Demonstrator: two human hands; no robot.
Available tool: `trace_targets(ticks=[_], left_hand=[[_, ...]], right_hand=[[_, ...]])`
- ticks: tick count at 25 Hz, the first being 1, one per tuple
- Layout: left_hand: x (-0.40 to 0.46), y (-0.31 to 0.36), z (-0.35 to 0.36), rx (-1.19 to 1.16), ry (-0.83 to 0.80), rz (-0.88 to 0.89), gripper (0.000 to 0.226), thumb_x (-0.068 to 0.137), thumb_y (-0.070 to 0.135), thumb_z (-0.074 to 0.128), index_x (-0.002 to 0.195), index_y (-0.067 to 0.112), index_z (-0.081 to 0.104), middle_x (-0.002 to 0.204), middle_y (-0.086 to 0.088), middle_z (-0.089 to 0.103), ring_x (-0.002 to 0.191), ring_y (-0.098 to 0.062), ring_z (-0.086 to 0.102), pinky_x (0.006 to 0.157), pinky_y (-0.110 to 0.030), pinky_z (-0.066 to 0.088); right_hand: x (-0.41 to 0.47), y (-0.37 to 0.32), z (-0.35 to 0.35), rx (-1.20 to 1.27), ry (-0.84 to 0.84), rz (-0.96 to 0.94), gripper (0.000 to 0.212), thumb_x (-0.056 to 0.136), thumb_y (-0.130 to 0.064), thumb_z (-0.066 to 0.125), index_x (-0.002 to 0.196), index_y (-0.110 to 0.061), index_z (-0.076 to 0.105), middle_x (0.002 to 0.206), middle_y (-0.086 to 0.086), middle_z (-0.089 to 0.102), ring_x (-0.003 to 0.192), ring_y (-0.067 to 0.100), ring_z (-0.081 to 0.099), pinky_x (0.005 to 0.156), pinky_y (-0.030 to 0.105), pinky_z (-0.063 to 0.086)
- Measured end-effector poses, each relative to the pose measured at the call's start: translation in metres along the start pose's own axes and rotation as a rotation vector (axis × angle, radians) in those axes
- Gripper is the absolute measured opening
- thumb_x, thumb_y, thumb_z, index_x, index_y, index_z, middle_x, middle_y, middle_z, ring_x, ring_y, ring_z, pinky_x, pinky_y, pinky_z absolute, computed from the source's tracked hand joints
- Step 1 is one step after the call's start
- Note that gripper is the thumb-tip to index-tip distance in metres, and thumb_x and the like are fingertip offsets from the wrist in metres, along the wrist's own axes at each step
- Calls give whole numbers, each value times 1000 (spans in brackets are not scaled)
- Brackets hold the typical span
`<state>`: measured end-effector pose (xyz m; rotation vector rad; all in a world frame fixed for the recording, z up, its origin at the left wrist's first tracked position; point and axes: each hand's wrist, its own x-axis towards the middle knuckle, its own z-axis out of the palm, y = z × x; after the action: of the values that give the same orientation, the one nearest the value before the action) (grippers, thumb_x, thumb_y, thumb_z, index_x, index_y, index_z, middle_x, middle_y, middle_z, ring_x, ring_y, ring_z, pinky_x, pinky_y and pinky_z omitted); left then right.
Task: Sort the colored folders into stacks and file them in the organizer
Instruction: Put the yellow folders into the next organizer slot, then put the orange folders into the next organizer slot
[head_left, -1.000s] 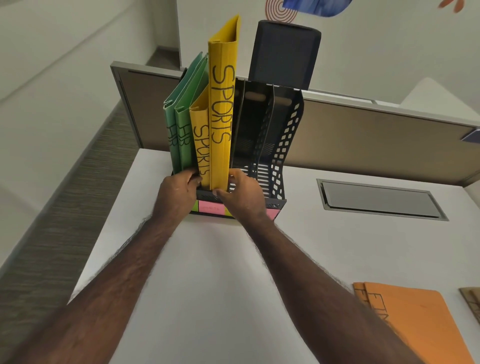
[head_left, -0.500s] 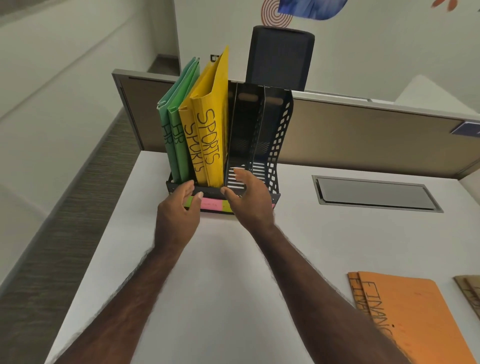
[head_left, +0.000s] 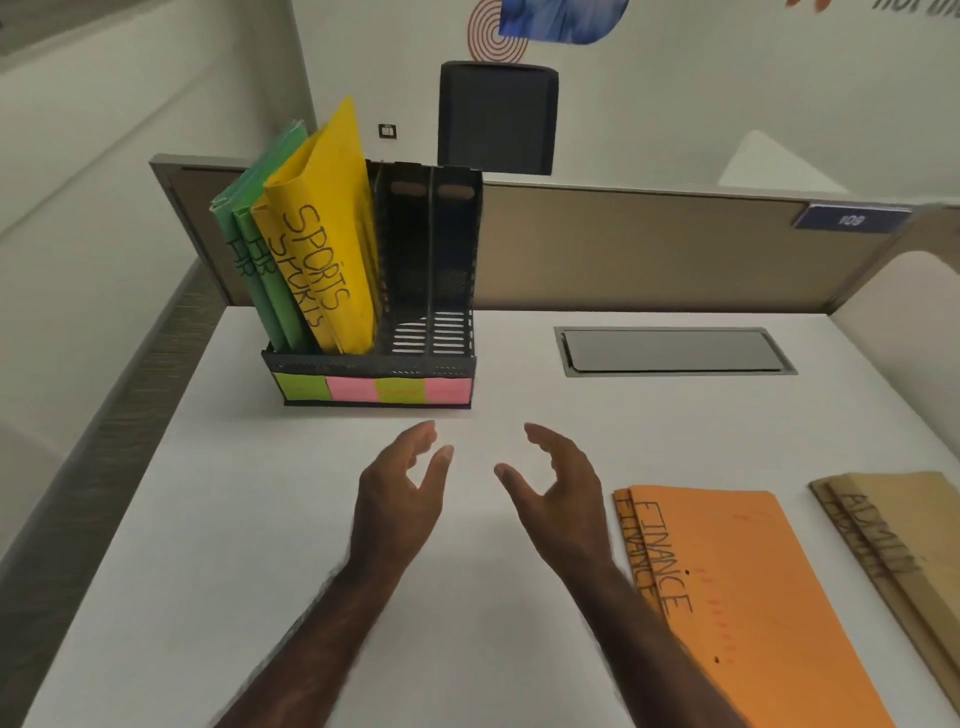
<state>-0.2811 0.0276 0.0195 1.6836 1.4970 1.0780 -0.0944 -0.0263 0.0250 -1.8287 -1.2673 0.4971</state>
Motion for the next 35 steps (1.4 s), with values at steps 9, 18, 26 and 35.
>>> trace_targets(ticks=[9, 18, 26, 35], left_hand=[[-108, 51, 112, -18, -229, -59, 37, 96, 40, 74, 130, 25, 69, 116, 17, 71, 107, -5, 69, 88, -16, 53], [-179, 62, 189, 109, -488, -279, 54, 90, 53, 76, 133, 23, 65, 118, 12, 67, 106, -7, 65, 80, -15, 48], [-195, 76, 224, 58, -454, -447, 65, 90, 47, 78, 143, 14, 59, 113, 7, 69, 105, -12, 66, 89, -29, 58], [-192, 83, 217, -371, -630, -673, 68, 83, 43, 84, 139, 13, 61, 119, -6, 79, 107, -26, 77, 89, -44, 64]], right_hand=[[-73, 125, -143, -61, 45, 129, 63, 89, -40, 85, 145, -26, 61, 143, -9, 62, 135, 14, 54, 110, 32, 44], [-112, 233, -238, -239, 65, 386, 81, 85, -51, 84, 153, -26, 49, 153, 2, 52, 143, 27, 43, 116, 46, 39], [-112, 268, -268, -271, -15, 528, 102, 81, -69, 78, 161, -23, 36, 159, 6, 44, 148, 29, 39, 118, 50, 39], [-90, 270, -285, -235, -85, 611, 101, 79, -70, 80, 160, -25, 39, 154, 10, 54, 140, 32, 52, 110, 50, 50]])
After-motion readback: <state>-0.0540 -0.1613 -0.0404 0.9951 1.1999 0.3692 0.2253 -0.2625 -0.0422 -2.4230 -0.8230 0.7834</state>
